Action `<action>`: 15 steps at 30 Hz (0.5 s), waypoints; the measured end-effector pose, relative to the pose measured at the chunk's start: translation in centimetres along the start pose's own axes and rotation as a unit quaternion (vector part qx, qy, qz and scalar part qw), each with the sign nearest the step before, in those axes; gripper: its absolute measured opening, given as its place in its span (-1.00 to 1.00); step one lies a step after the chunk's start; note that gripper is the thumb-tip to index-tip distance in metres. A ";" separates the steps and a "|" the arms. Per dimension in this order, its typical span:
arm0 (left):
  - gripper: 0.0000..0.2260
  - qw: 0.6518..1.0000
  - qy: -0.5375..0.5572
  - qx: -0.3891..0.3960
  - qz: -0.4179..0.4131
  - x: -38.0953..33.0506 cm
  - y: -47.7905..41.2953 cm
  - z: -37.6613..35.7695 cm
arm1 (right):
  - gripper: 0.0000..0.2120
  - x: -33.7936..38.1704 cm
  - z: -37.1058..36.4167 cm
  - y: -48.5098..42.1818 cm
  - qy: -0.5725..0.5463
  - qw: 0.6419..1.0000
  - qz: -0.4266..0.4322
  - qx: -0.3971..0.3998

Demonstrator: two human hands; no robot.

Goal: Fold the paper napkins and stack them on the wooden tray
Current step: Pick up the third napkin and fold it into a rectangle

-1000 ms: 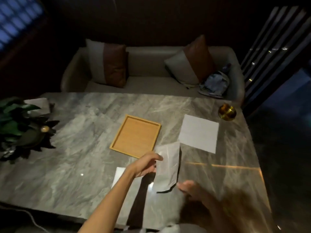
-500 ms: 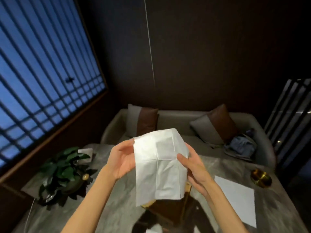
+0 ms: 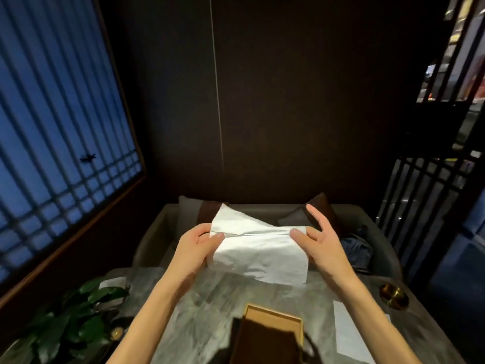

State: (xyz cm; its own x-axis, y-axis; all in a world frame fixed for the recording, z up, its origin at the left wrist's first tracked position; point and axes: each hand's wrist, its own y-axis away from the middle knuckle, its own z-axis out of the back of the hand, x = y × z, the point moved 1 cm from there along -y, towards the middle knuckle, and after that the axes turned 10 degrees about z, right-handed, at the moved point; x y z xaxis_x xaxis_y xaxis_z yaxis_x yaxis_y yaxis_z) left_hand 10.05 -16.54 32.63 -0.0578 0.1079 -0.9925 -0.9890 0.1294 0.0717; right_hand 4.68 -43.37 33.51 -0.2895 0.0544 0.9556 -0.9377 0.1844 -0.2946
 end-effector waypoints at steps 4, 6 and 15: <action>-0.70 0.996 0.045 0.059 -0.044 -0.2 -0.1 1.6 | -0.34 1.1 -1.2 0.5 -0.021 0.999 0.044 -0.006; -0.73 0.988 0.083 0.031 -0.126 -0.9 -0.1 2.5 | -0.34 2.3 -1.4 0.8 -0.051 0.992 0.112 -0.008; -0.92 0.957 0.112 0.094 -0.252 -4.4 -0.5 3.3 | -0.69 6.2 -3.5 0.5 0.004 0.952 0.303 -0.054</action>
State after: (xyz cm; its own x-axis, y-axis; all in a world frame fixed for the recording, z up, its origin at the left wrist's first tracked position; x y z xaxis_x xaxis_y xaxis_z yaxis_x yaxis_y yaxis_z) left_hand 11.28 -13.86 37.27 0.3713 -0.2265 -0.9005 -0.8579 0.2872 -0.4260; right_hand 3.05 -39.53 39.31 -0.7685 0.1896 0.6111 -0.5743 0.2167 -0.7894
